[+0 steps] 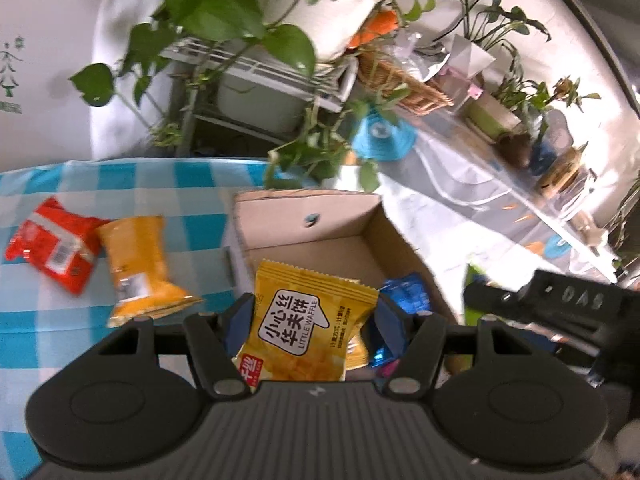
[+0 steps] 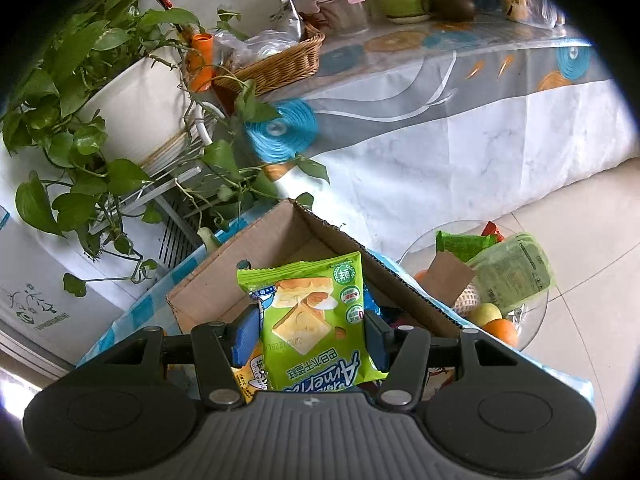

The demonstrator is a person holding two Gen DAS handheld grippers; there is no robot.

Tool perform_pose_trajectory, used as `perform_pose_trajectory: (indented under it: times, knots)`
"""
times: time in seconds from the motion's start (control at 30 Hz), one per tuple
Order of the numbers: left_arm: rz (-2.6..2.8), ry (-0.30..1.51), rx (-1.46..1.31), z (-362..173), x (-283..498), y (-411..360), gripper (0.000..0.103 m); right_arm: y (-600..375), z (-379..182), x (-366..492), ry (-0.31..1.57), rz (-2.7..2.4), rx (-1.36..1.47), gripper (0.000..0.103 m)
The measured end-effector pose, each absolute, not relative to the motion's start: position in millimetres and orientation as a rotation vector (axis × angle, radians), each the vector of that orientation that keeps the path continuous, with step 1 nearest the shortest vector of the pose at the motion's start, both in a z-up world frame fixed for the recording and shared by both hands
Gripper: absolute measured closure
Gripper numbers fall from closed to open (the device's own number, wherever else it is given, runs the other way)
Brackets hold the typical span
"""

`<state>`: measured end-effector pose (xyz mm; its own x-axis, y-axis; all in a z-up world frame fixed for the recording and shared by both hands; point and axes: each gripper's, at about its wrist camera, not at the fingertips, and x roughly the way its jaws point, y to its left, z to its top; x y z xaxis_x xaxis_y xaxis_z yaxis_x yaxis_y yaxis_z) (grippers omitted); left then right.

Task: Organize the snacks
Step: 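Open the left tool to drop the waffle bag while the right tool drops the green bag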

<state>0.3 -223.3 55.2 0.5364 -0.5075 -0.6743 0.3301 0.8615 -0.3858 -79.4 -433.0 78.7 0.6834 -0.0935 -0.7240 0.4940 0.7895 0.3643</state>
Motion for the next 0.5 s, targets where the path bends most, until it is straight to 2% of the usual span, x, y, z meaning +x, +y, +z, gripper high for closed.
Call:
perform_pose_trajectory:
  times: [0.17, 0.3, 0.5]
  knots:
    - [-0.53, 0.871, -0.227, 55.8, 3.2, -243.1, 0.038, -434.9, 78.1, -80.2, 0.75, -0.363, 0.584, 0.041]
    - [-0.542, 0.856, -0.198, 57.3, 1.9, -250.2, 0.029, -438.5, 78.2, -81.7, 0.742, -0.381, 0.609, 0.035]
    - [-0.533, 0.834, -0.184, 62.4, 0.7, -243.7, 0.028, -437.4, 78.8, -82.8, 0.735, -0.374, 0.612, 0.032]
